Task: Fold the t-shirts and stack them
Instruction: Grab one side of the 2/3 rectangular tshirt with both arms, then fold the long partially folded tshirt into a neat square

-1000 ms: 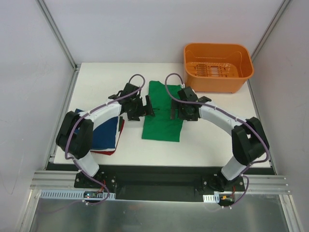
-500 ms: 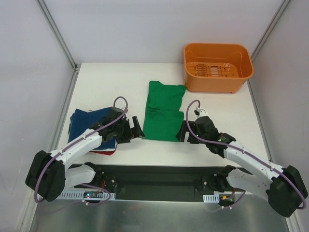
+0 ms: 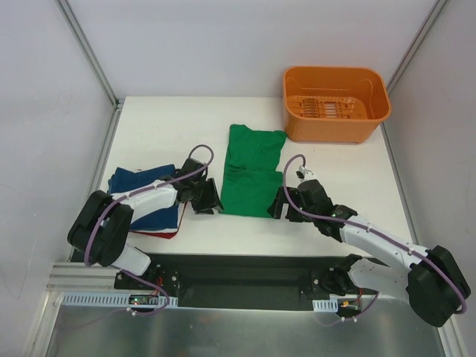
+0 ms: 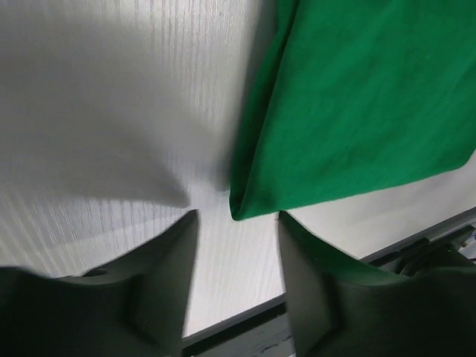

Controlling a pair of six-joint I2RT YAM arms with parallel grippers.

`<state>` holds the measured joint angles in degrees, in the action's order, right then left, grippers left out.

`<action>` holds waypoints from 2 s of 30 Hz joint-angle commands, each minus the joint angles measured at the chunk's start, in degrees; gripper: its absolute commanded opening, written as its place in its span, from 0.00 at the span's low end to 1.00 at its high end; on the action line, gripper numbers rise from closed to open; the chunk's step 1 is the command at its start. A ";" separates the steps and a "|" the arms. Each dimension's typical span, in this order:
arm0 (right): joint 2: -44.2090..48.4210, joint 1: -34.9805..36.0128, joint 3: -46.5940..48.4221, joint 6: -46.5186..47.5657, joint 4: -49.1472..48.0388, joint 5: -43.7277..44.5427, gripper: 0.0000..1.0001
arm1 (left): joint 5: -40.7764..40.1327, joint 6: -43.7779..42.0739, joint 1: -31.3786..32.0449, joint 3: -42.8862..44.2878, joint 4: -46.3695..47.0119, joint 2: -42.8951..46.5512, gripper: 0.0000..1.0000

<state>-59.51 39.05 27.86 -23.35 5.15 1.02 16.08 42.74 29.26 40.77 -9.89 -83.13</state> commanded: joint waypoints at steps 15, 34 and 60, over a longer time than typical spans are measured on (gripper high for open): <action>-14.13 -0.11 4.39 2.70 -3.30 -5.31 0.82 | 1.86 -0.03 0.36 1.07 4.09 -4.41 0.00; 1.74 3.58 7.47 1.82 17.60 -26.49 0.01 | 3.00 6.65 5.90 -12.03 0.50 30.24 0.00; 6.34 -7.75 16.88 5.86 16.39 -36.88 0.01 | -19.06 3.75 10.82 4.05 -8.30 38.49 0.00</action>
<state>-51.92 34.15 45.63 -18.24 30.33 -32.77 2.57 48.16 40.07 41.78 -17.78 -43.51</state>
